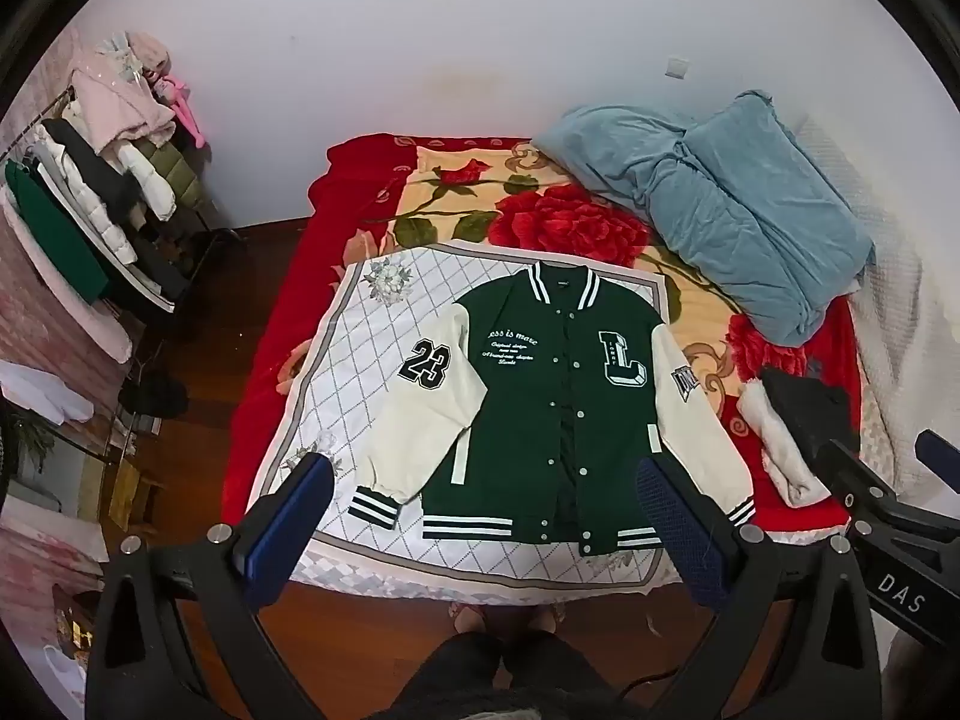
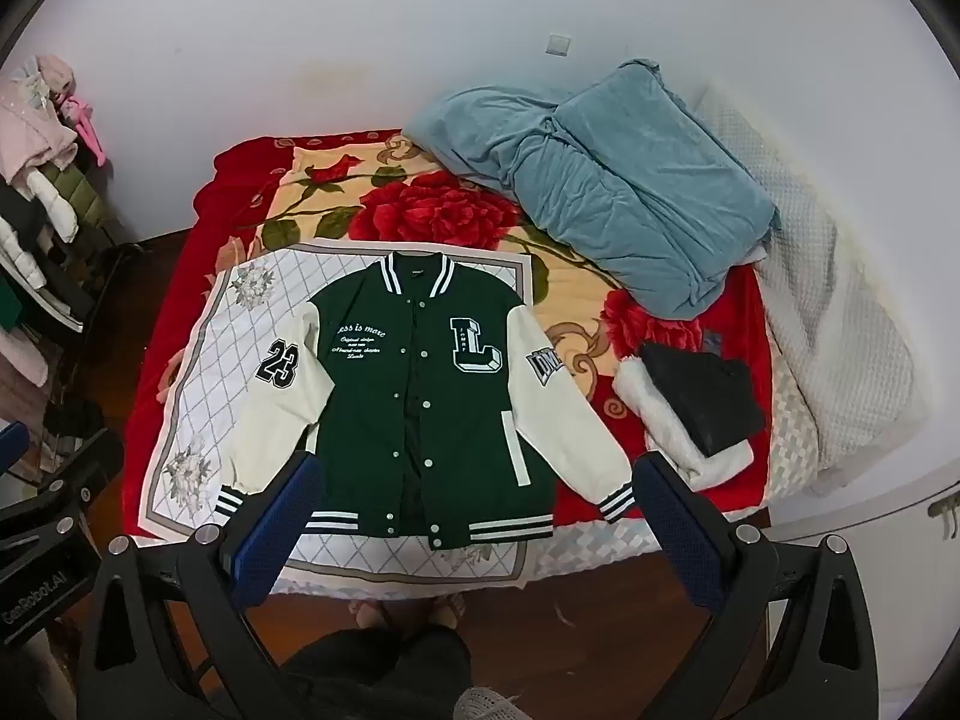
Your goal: Fold large clothes
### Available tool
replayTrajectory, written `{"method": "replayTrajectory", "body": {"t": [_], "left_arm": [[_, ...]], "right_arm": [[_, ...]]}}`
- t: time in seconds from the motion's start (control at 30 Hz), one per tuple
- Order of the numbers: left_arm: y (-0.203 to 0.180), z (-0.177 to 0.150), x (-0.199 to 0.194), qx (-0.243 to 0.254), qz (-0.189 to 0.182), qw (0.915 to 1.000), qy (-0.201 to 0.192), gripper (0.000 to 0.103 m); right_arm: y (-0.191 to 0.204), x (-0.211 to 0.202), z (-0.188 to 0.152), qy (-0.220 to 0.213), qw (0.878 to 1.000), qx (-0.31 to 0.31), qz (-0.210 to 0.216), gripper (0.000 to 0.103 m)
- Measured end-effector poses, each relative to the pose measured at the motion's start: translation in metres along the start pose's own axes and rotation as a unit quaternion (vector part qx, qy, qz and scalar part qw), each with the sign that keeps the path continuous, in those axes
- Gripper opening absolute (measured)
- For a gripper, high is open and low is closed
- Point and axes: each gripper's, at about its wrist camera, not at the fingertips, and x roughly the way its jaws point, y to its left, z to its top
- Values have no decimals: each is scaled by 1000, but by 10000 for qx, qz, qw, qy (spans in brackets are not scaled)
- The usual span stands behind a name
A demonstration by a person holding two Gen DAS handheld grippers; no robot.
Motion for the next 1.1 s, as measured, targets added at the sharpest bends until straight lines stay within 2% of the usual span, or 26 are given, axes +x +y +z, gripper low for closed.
{"method": "replayTrajectory", "body": {"t": [0.13,1.1], "left_arm": [[2,0,-1,-23,-89,10000,-26,103],[-22,4,-18,21,-115,9999,-57,103]], "right_arm": [[0,1,0,-15,10000,1,5,103],[-12,-12,-4,-94,10000,7,-13,103]]}}
